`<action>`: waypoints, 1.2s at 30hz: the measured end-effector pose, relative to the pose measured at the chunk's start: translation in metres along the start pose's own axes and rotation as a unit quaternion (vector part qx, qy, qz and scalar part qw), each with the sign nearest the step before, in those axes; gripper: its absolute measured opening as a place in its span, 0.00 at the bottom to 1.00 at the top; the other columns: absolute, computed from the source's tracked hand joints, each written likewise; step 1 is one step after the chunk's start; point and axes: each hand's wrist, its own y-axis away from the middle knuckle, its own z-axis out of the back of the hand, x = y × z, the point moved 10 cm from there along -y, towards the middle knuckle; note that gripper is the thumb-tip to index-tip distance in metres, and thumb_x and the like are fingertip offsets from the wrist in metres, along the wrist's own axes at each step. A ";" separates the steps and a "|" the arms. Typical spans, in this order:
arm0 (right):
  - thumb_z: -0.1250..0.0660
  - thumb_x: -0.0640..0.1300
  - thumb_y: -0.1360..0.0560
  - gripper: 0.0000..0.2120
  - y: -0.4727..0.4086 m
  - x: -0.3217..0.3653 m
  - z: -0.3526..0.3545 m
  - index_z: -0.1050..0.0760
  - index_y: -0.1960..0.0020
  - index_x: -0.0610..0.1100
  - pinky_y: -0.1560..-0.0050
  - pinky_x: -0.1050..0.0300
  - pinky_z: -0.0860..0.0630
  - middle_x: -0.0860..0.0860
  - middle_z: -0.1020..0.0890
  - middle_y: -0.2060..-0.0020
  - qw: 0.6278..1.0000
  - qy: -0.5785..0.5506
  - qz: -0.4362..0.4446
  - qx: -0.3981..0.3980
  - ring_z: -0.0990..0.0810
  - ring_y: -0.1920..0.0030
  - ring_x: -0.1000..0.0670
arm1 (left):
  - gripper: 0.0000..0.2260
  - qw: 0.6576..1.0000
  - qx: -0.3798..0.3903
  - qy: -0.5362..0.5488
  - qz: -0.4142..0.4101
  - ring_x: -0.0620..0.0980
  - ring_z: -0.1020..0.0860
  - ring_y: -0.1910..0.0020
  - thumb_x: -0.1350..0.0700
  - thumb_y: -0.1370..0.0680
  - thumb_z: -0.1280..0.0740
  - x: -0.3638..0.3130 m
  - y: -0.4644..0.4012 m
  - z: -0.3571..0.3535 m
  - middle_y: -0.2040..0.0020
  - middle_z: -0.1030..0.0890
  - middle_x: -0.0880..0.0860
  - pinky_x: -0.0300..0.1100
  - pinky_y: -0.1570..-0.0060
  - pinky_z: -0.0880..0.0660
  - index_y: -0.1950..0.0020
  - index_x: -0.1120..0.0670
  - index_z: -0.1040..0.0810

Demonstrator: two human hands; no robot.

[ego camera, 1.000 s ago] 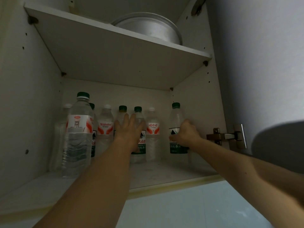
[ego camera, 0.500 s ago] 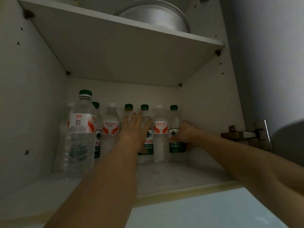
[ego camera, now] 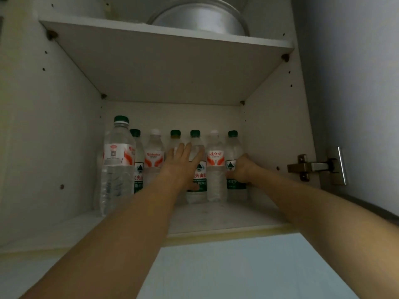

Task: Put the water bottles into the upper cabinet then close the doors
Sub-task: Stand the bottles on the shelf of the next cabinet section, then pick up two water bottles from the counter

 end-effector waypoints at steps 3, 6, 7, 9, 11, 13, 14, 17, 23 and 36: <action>0.28 0.47 0.23 0.27 0.018 0.024 0.009 0.33 0.29 0.38 0.39 0.49 0.23 0.42 0.22 0.38 0.997 0.022 0.064 -0.020 0.22 0.41 0.44 | 0.40 0.994 -0.032 0.103 -0.005 0.60 0.40 0.24 0.39 0.24 0.30 0.009 0.012 0.025 0.22 0.40 0.60 0.58 0.28 0.37 0.19 0.51 0.46; 0.34 0.46 0.19 0.09 0.053 0.058 0.024 0.23 0.43 0.41 0.53 0.54 0.21 0.44 0.19 0.48 0.989 0.041 0.128 -0.054 0.20 0.51 0.47 | 0.27 0.971 -0.098 0.217 0.036 0.55 0.25 0.38 0.44 0.20 0.34 0.029 0.033 0.064 0.34 0.25 0.57 0.51 0.43 0.25 0.24 0.53 0.36; 0.36 0.46 0.18 0.09 0.069 0.071 0.028 0.23 0.48 0.41 0.59 0.55 0.23 0.44 0.19 0.52 0.985 0.055 0.150 -0.064 0.20 0.55 0.47 | 0.24 0.961 -0.112 0.247 0.050 0.54 0.22 0.44 0.45 0.18 0.36 0.036 0.044 0.078 0.39 0.22 0.56 0.50 0.46 0.22 0.26 0.54 0.33; 0.40 0.49 0.17 0.15 0.106 0.102 0.033 0.24 0.55 0.40 0.64 0.54 0.25 0.45 0.19 0.59 0.968 0.095 0.212 -0.097 0.21 0.61 0.48 | 0.17 0.941 -0.134 0.301 0.078 0.52 0.20 0.52 0.45 0.17 0.38 0.050 0.069 0.102 0.48 0.19 0.55 0.52 0.51 0.20 0.34 0.54 0.26; 0.42 0.48 0.16 0.19 0.149 0.131 0.034 0.26 0.61 0.40 0.69 0.55 0.30 0.47 0.22 0.67 0.949 0.093 0.275 -0.122 0.24 0.68 0.50 | 0.14 0.923 -0.157 0.338 0.099 0.52 0.19 0.57 0.45 0.17 0.39 0.066 0.099 0.126 0.55 0.18 0.53 0.53 0.54 0.20 0.44 0.54 0.21; 0.42 0.47 0.16 0.19 0.194 0.154 0.030 0.28 0.63 0.40 0.71 0.55 0.34 0.48 0.25 0.70 0.934 0.068 0.326 -0.128 0.27 0.71 0.52 | 0.15 0.906 -0.175 0.370 0.106 0.52 0.18 0.60 0.45 0.16 0.39 0.077 0.132 0.146 0.59 0.18 0.53 0.52 0.56 0.19 0.51 0.54 0.20; 0.42 0.47 0.17 0.19 0.218 0.162 0.026 0.29 0.64 0.41 0.71 0.57 0.33 0.49 0.25 0.71 0.928 0.059 0.343 -0.130 0.27 0.72 0.53 | 0.15 0.896 -0.181 0.392 0.105 0.51 0.18 0.62 0.46 0.16 0.39 0.082 0.151 0.154 0.61 0.18 0.53 0.51 0.58 0.18 0.53 0.54 0.20; 0.42 0.46 0.17 0.20 0.287 0.178 0.016 0.35 0.68 0.46 0.72 0.63 0.36 0.54 0.30 0.74 0.916 0.015 0.376 -0.140 0.31 0.74 0.57 | 0.14 0.859 -0.186 0.463 0.117 0.45 0.18 0.69 0.50 0.16 0.38 0.097 0.209 0.163 0.65 0.18 0.50 0.36 0.69 0.21 0.57 0.53 0.20; 0.42 0.48 0.18 0.15 0.393 0.162 -0.049 0.25 0.58 0.41 0.63 0.55 0.33 0.51 0.22 0.64 0.941 0.012 0.333 -0.059 0.26 0.62 0.52 | 0.14 0.816 -0.118 0.542 0.162 0.46 0.18 0.71 0.53 0.17 0.37 0.104 0.330 0.127 0.67 0.17 0.53 0.37 0.71 0.21 0.55 0.60 0.18; 0.39 0.53 0.20 0.10 0.531 -0.033 -0.251 0.21 0.49 0.49 0.55 0.45 0.16 0.51 0.16 0.58 0.963 -0.016 0.029 0.267 0.15 0.60 0.52 | 0.09 0.727 0.168 0.604 0.280 0.48 0.16 0.69 0.52 0.19 0.34 -0.012 0.561 -0.077 0.65 0.15 0.51 0.44 0.68 0.19 0.54 0.54 0.19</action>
